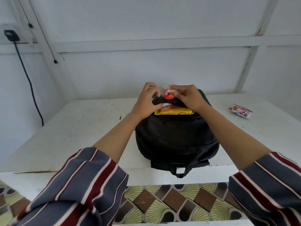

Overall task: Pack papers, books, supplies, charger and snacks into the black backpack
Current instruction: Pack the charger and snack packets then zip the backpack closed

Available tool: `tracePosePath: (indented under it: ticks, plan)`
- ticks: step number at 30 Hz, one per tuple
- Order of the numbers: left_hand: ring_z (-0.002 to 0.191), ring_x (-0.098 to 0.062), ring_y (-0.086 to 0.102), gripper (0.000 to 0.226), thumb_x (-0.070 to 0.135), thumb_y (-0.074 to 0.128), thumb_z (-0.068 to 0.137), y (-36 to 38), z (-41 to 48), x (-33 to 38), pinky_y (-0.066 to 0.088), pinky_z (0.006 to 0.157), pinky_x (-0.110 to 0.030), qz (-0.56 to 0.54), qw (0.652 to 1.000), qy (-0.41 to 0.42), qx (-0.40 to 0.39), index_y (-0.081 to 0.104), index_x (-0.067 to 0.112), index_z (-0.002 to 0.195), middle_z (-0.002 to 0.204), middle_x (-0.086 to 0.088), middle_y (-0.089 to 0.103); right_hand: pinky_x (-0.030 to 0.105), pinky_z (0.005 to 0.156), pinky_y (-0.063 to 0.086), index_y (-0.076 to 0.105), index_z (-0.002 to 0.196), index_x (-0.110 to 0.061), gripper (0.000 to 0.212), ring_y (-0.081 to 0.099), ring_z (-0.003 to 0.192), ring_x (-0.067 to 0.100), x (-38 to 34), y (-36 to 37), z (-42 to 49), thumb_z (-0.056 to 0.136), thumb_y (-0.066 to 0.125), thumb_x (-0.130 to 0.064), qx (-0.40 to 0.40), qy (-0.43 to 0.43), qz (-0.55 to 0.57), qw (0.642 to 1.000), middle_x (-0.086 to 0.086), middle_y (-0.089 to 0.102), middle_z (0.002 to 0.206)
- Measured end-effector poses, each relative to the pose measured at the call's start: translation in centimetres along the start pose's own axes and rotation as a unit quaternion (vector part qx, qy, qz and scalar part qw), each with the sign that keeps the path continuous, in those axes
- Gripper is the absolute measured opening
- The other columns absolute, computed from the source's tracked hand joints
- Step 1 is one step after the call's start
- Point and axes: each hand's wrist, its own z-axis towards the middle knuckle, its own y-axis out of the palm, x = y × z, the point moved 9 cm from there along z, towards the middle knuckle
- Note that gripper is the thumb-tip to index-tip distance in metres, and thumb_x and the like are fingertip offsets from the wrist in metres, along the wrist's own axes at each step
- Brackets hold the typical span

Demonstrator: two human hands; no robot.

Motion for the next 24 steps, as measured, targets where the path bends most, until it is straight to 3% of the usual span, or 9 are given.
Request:
tracePosePath:
  ticks: [3,5,8,11,14,17,20,22,24]
  plan:
    - [0.094,-0.014,0.05,0.016,-0.003,0.066,0.075,0.3,0.1,0.5,0.046,0.081,-0.026,0.029,0.999,0.018,-0.007,0.053,0.007,0.074,0.102,-0.001,0.043,0.018,0.099,0.042,0.057,0.123,0.0,0.032,0.056,0.109,0.006,0.4,-2.6,-0.8,0.092,0.055,-0.004,0.061,0.016,0.045,0.997,0.006,0.058,0.124]
    - [0.091,-0.011,0.05,0.018,-0.009,0.056,0.081,1.3,0.2,0.8,0.04,0.083,-0.024,0.045,0.998,0.024,-0.038,0.063,0.005,0.073,0.105,-0.004,0.046,0.008,0.089,0.045,0.057,0.122,0.003,0.031,0.057,0.097,-0.007,0.6,-4.5,-1.8,0.091,0.055,-0.002,0.096,0.014,0.078,0.992,-0.002,0.056,0.119]
    - [0.107,-0.013,0.049,0.037,-0.013,0.048,0.085,3.2,0.6,1.0,0.042,0.088,-0.025,0.089,0.991,0.021,-0.1,0.074,0.011,0.096,0.128,-0.007,0.046,0.004,0.085,0.044,0.055,0.124,0.003,0.033,0.056,0.104,0.001,1.6,-5.9,-3.7,0.091,0.055,-0.003,0.097,0.029,0.084,0.991,0.0,0.055,0.12]
    - [0.129,-0.019,0.039,0.048,-0.01,0.046,0.087,5.2,1.2,0.7,0.042,0.099,-0.036,0.145,0.975,0.009,-0.167,0.062,0.019,0.122,0.142,-0.003,0.041,0.009,0.088,0.046,0.054,0.125,-0.001,0.034,0.06,0.096,-0.008,2.4,-6.4,-5.5,0.092,0.054,-0.003,0.078,0.035,0.103,0.991,0.003,0.057,0.123]
    - [0.129,-0.025,0.04,0.05,-0.005,0.045,0.088,5.8,1.6,1.1,0.043,0.098,-0.046,0.146,0.971,0.009,-0.188,0.056,0.02,0.129,0.143,-0.003,0.041,0.008,0.079,0.048,0.051,0.127,-0.004,0.036,0.061,0.092,-0.011,2.1,-6.2,-6.8,0.092,0.052,-0.001,0.043,0.031,0.12,0.991,-0.011,0.065,0.109]
    - [0.127,-0.026,0.042,0.045,-0.004,0.044,0.09,5.6,1.8,1.7,0.04,0.103,-0.039,0.125,0.977,0.008,-0.175,0.056,0.015,0.129,0.142,-0.006,0.043,0.009,0.073,0.048,0.044,0.129,-0.005,0.039,0.063,0.089,-0.007,2.5,-6.3,-7.4,0.091,0.05,0.003,0.034,0.036,0.154,0.987,-0.026,0.069,0.094]
    - [0.132,-0.024,0.037,0.045,-0.004,0.046,0.09,5.6,2.1,1.6,0.031,0.109,-0.033,0.126,0.977,0.006,-0.174,0.053,0.011,0.131,0.144,-0.006,0.041,0.016,0.087,0.049,0.05,0.126,-0.009,0.037,0.061,0.105,0.003,2.6,-5.7,-8.0,0.09,0.053,0.0,0.004,0.045,0.157,0.987,-0.01,0.068,0.11]
    - [0.133,-0.023,0.037,0.047,-0.006,0.046,0.089,5.5,2.3,1.4,0.029,0.113,-0.036,0.125,0.977,0.006,-0.171,0.052,0.011,0.132,0.145,-0.005,0.042,0.014,0.092,0.046,0.054,0.125,-0.006,0.036,0.059,0.11,0.013,2.5,-4.7,-8.2,0.089,0.057,-0.004,-0.01,0.038,0.079,0.996,0.006,0.063,0.12]
    - [0.133,-0.021,0.037,0.046,-0.004,0.046,0.09,5.4,2.3,1.2,0.029,0.113,-0.038,0.129,0.978,0.005,-0.166,0.052,0.013,0.133,0.144,-0.004,0.043,0.012,0.093,0.041,0.056,0.125,-0.005,0.036,0.057,0.115,0.02,2.6,-3.6,-8.1,0.089,0.058,-0.007,0.005,0.026,-0.029,0.999,0.011,0.06,0.125]
